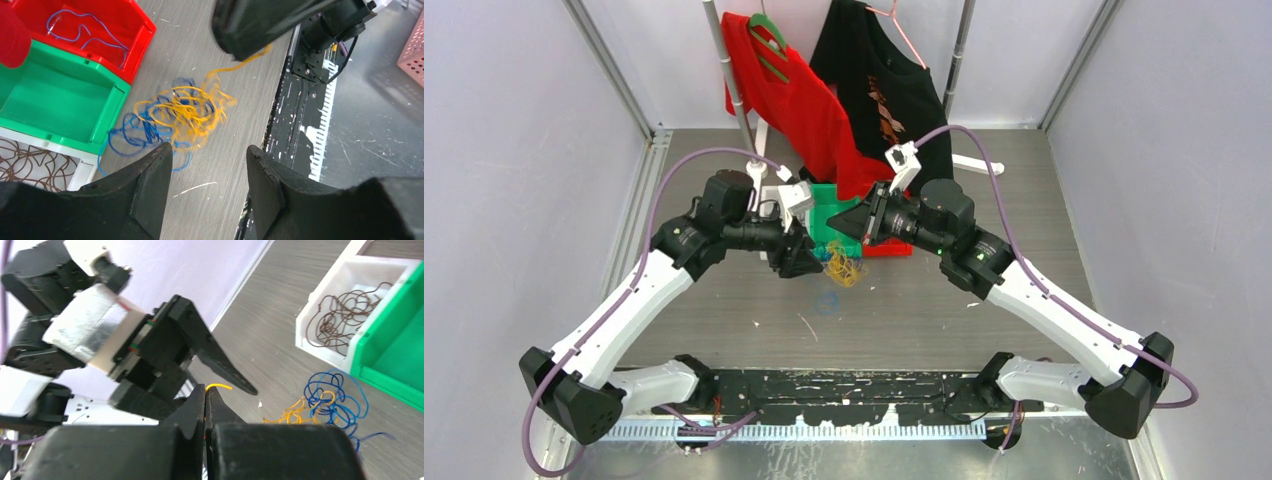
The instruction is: Untangle the cables
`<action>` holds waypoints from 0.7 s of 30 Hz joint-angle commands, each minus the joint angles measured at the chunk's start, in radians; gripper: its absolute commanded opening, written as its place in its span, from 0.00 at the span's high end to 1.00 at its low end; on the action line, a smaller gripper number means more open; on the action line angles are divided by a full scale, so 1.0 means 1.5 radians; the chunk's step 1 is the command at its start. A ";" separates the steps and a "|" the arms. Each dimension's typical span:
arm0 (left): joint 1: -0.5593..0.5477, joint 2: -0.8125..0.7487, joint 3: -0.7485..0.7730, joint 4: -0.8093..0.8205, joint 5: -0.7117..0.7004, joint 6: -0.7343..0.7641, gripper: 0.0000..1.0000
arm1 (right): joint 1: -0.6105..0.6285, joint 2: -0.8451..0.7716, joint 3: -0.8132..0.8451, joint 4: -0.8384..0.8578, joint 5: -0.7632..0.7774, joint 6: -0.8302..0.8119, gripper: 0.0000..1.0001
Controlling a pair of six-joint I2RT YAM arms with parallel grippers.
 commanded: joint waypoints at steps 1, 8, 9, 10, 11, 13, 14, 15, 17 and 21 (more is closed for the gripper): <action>-0.007 -0.028 -0.047 0.157 -0.005 -0.047 0.45 | 0.003 -0.011 0.026 0.089 -0.074 0.031 0.99; -0.033 -0.036 -0.063 0.073 0.043 0.134 0.54 | 0.003 -0.005 0.034 0.131 -0.118 0.040 0.99; -0.034 -0.044 -0.070 0.069 0.043 0.158 0.57 | 0.003 -0.005 0.034 0.133 -0.123 0.042 0.99; -0.034 -0.052 -0.075 0.064 0.044 0.182 0.61 | 0.003 -0.005 0.033 0.135 -0.127 0.043 0.99; -0.034 -0.060 -0.079 0.061 0.046 0.199 0.65 | 0.003 -0.006 0.032 0.133 -0.129 0.043 0.99; -0.037 -0.077 -0.084 0.074 0.036 0.203 0.78 | 0.003 -0.009 0.030 0.132 -0.129 0.040 0.99; -0.038 -0.081 -0.085 0.081 0.033 0.200 0.83 | 0.003 -0.010 0.028 0.132 -0.127 0.038 0.99; -0.038 -0.084 -0.084 0.088 0.031 0.188 0.89 | 0.003 -0.009 0.027 0.131 -0.124 0.037 0.99; -0.040 -0.084 -0.076 0.101 0.023 0.153 0.97 | 0.003 -0.009 0.025 0.128 -0.117 0.028 0.95; -0.040 -0.073 -0.047 0.118 -0.015 0.035 1.00 | 0.003 -0.020 0.001 0.103 -0.077 -0.004 0.57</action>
